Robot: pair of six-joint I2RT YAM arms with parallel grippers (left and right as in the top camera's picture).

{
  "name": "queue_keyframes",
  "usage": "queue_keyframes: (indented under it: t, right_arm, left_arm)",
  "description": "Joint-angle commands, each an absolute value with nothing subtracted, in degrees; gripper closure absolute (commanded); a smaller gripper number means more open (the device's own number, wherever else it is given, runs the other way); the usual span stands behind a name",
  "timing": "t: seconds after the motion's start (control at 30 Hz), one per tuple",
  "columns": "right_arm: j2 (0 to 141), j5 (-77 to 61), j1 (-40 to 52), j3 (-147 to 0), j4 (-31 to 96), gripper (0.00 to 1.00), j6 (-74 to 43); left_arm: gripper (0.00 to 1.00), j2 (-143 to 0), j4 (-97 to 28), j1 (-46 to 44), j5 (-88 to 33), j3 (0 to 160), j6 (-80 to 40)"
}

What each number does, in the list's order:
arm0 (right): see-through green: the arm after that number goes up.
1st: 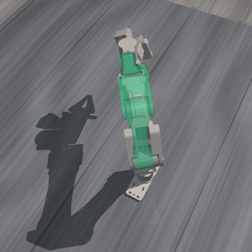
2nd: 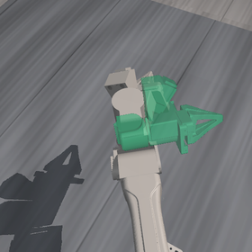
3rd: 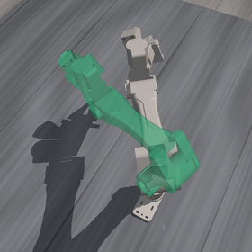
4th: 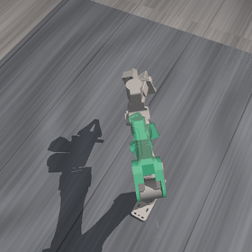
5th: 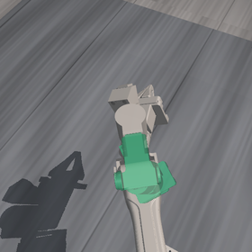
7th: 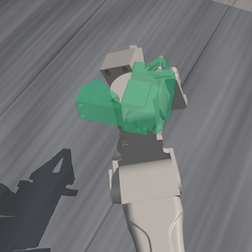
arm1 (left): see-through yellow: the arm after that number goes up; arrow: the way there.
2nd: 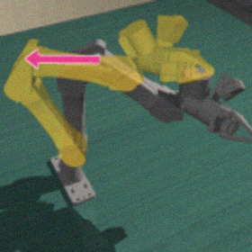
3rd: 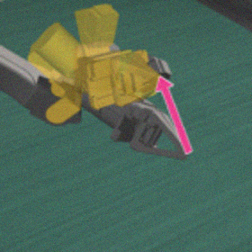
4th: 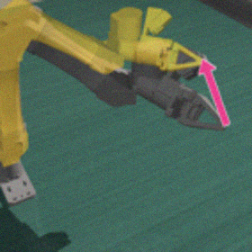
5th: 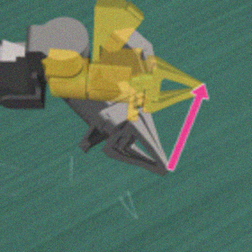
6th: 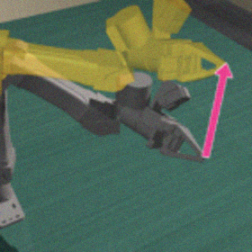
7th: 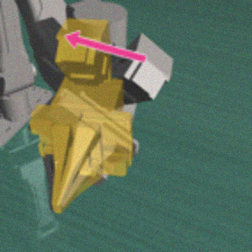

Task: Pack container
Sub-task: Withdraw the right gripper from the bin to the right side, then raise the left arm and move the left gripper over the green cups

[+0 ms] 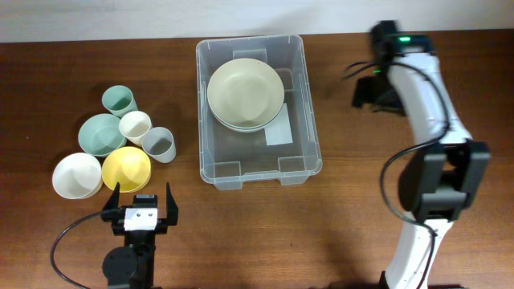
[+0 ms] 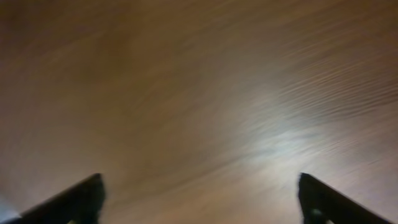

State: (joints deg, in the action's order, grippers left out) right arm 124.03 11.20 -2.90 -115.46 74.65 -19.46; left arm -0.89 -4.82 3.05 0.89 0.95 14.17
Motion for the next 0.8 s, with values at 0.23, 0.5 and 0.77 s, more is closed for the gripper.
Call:
queue_keyframes:
  t: [0.23, 0.5, 0.77]
  right_arm:
    - [124.03, 9.04, -13.34, -115.55, 69.34, 0.01, -19.79]
    - [124.03, 9.23, -15.84, -115.55, 68.25, 0.01, -19.79]
    - [124.03, 9.23, -15.81, -115.55, 68.25, 0.01, -19.79]
  left_arm:
    - [0.01, -0.4, -4.71, 2.87, 1.26, 0.54, 15.09]
    - [0.0, -0.4, -4.71, 2.87, 1.26, 0.54, 15.07]
    - [0.01, -0.4, -4.71, 2.87, 1.26, 0.54, 15.07]
